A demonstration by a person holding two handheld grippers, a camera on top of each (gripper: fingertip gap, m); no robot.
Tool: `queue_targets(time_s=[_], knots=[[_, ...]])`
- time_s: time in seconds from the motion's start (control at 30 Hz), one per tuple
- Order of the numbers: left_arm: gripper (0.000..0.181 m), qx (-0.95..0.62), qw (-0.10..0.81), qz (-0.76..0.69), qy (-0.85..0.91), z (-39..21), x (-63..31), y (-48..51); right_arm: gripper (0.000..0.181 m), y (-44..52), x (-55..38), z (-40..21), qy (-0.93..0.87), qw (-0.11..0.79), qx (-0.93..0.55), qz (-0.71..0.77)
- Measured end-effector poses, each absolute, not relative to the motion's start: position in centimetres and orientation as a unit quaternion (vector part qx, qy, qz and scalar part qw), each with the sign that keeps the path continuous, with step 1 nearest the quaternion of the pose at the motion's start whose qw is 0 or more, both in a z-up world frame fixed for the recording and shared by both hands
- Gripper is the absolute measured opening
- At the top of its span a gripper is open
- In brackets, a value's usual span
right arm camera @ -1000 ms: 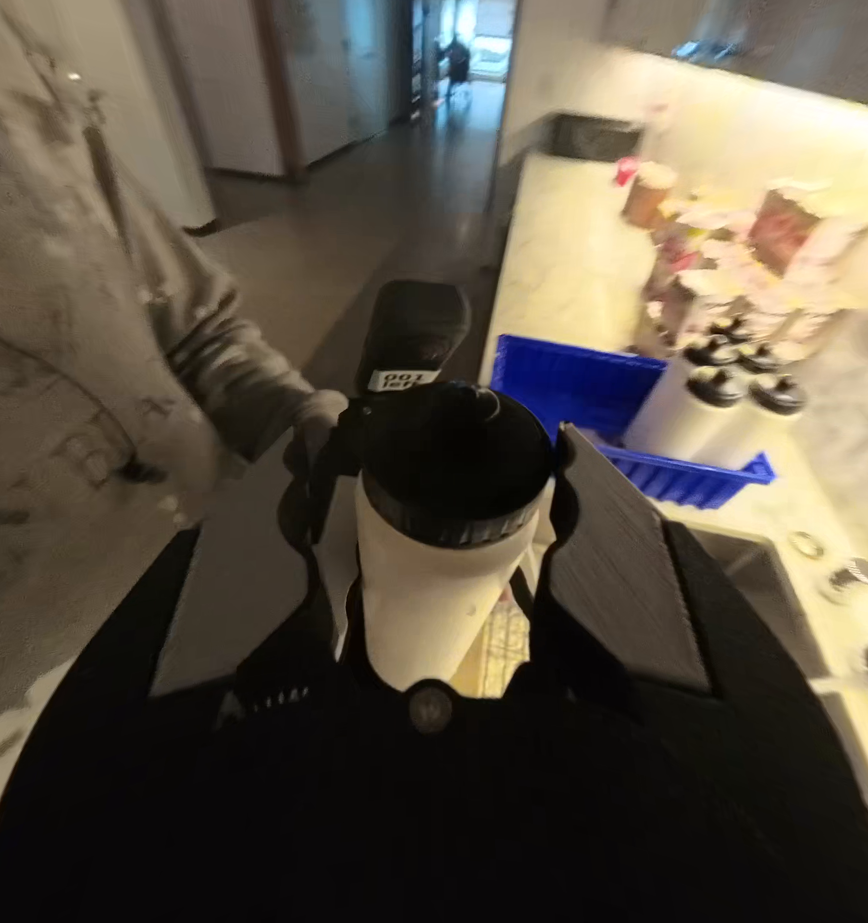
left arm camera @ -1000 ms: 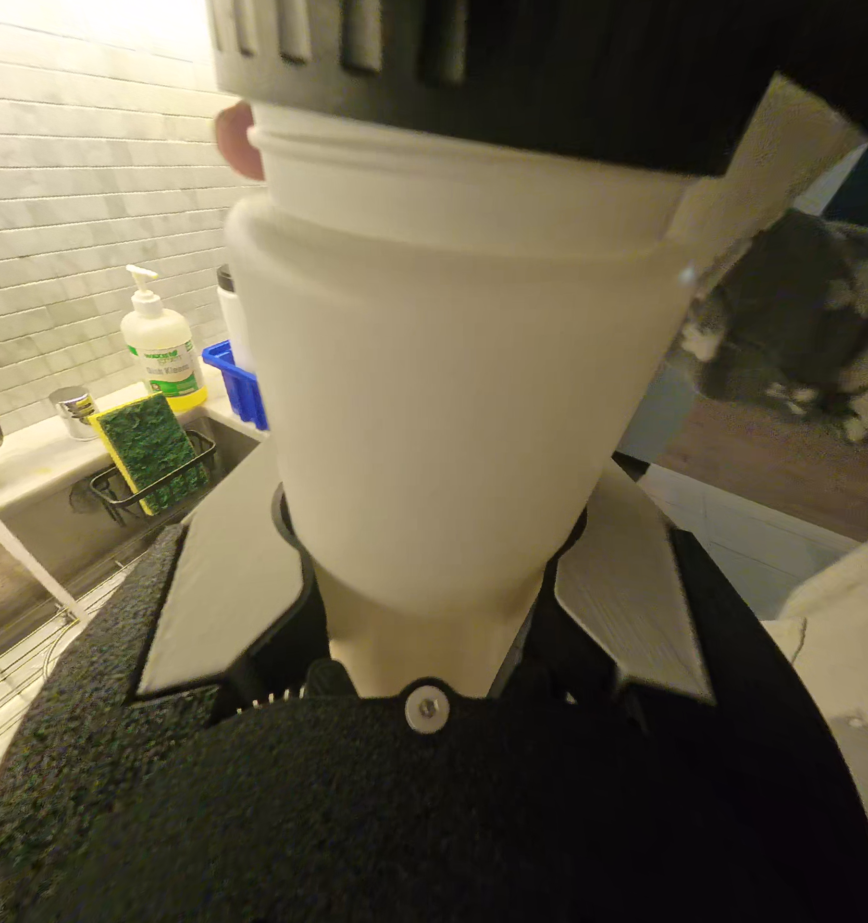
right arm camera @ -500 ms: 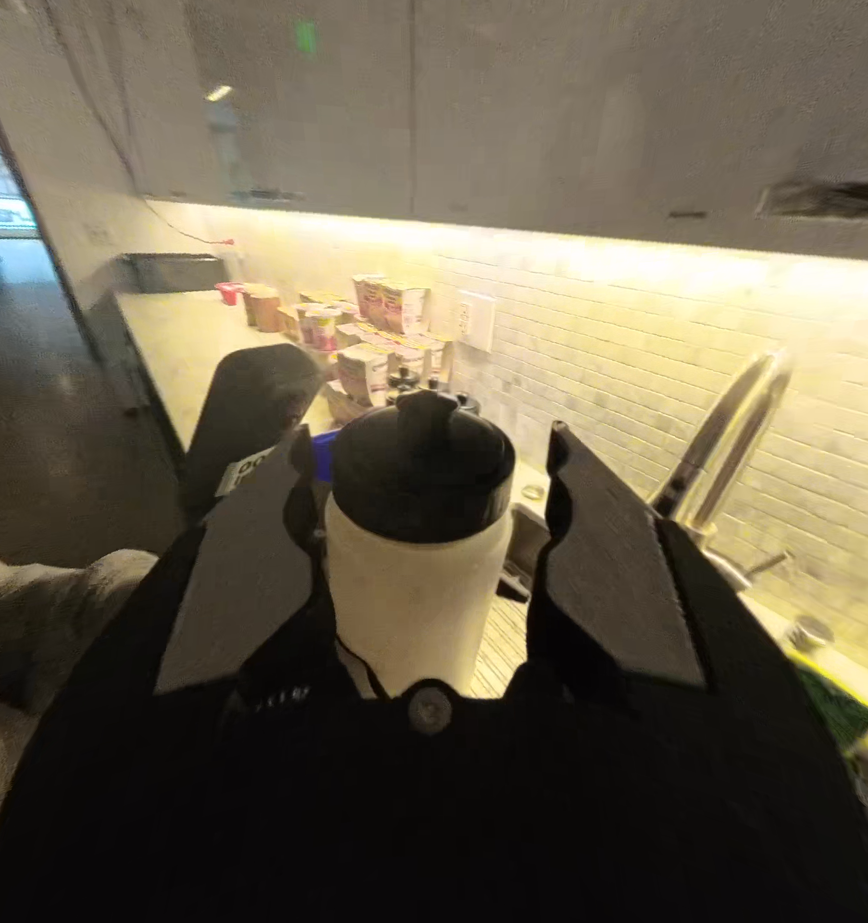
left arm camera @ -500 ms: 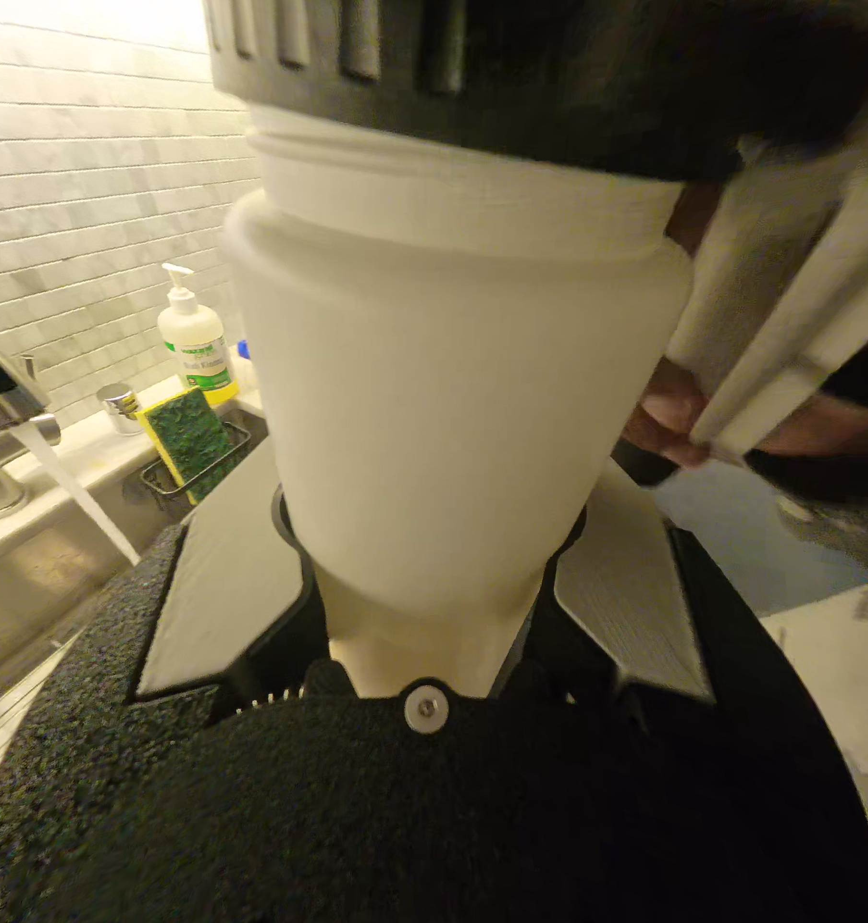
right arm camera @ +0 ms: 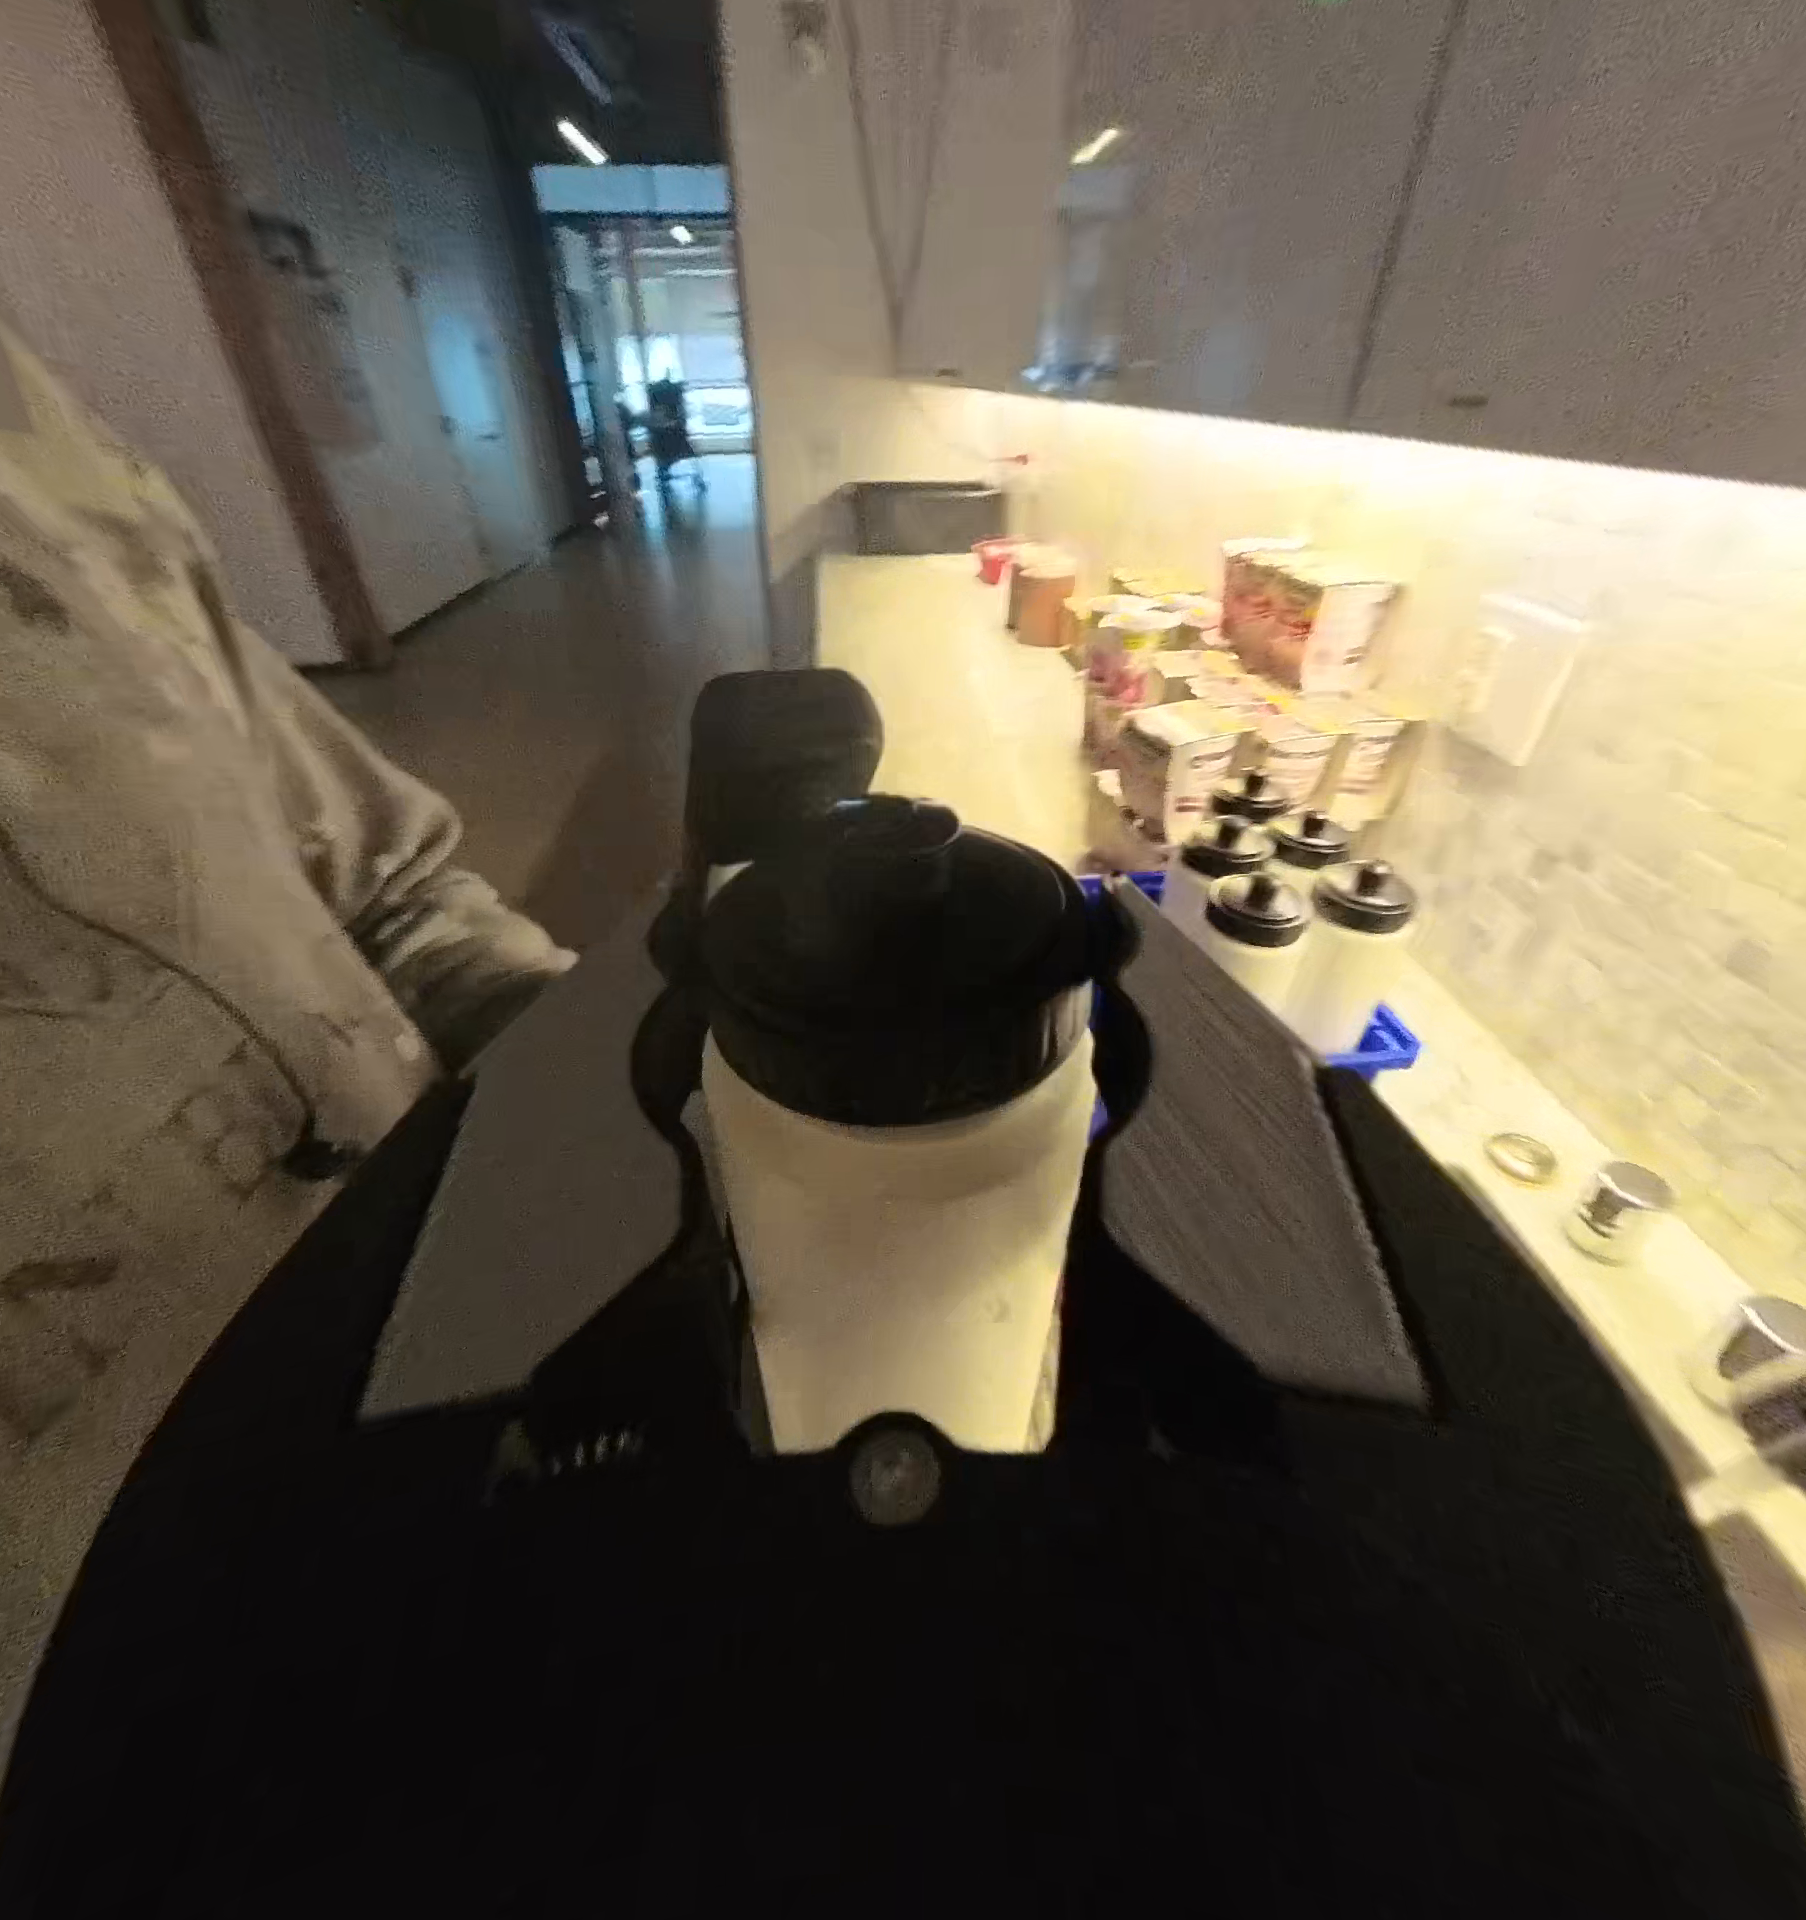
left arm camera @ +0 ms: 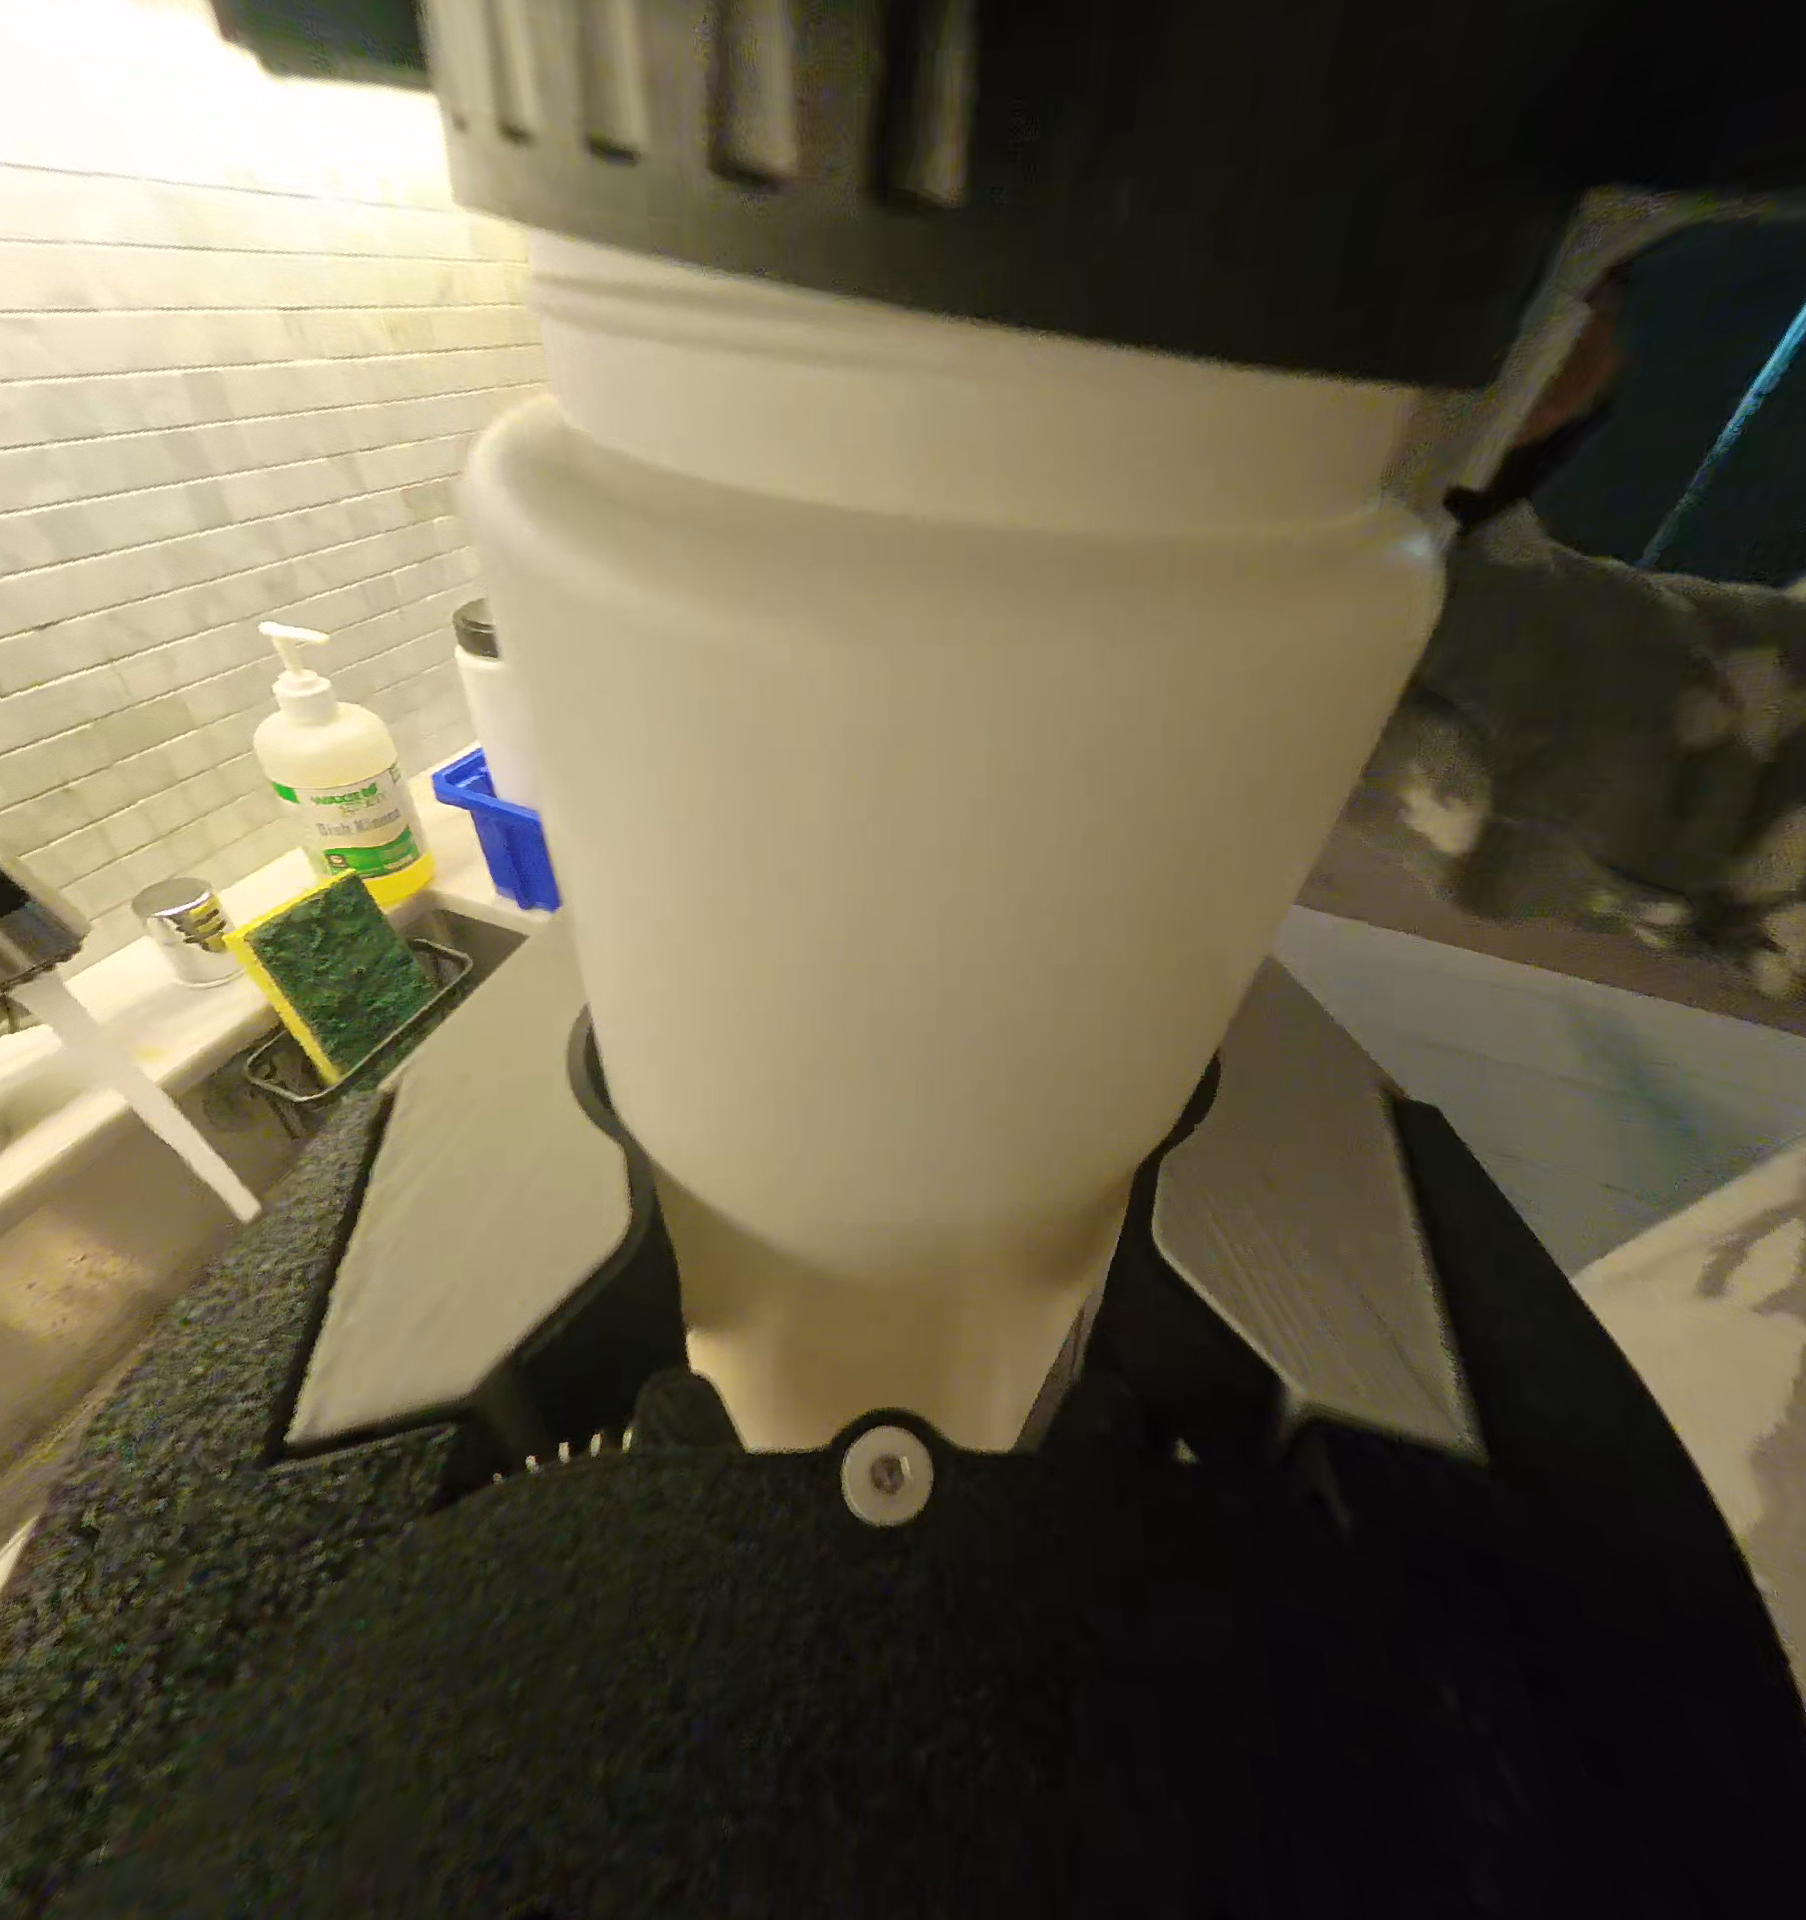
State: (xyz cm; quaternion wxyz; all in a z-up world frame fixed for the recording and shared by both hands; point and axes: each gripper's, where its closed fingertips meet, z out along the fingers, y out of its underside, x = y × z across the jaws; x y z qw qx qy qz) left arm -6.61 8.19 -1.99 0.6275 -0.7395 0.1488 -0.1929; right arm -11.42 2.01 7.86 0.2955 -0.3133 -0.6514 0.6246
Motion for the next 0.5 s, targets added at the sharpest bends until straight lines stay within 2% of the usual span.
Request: queue_targets(time_s=[0.13,0.2,0.27,0.33,0.37,0.43,0.5], knots=[[0.102,-0.749,0.624,-0.182,0.129,-2.4,-7.7,8.7,0.075,3.8,-12.7,7.6,-0.526,0.438,-0.443,0.579],[0.103,-0.751,0.624,-0.179,0.122,-2.8,-8.1,8.9,0.074,4.3,-12.6,7.2,-0.484,0.477,-0.492,0.544],[0.103,-0.752,0.623,-0.177,0.125,-2.9,-8.2,8.9,0.072,4.3,-12.4,7.3,-0.521,0.490,-0.474,0.514],[0.103,-0.748,0.623,-0.190,0.130,-2.7,-8.0,8.7,0.088,3.3,-11.9,8.9,-0.583,0.431,-0.414,0.551],[0.103,-0.746,0.623,-0.195,0.134,-2.6,-7.9,8.6,0.088,2.7,-11.6,9.5,-0.616,0.385,-0.380,0.573],[0.103,-0.742,0.623,-0.200,0.145,-2.3,-7.4,8.4,0.100,2.3,-11.2,9.6,-0.676,0.311,-0.322,0.585],[0.103,-0.738,0.624,-0.206,0.154,-1.9,-6.8,8.2,0.101,1.1,-10.6,8.7,-0.725,0.229,-0.275,0.589]])
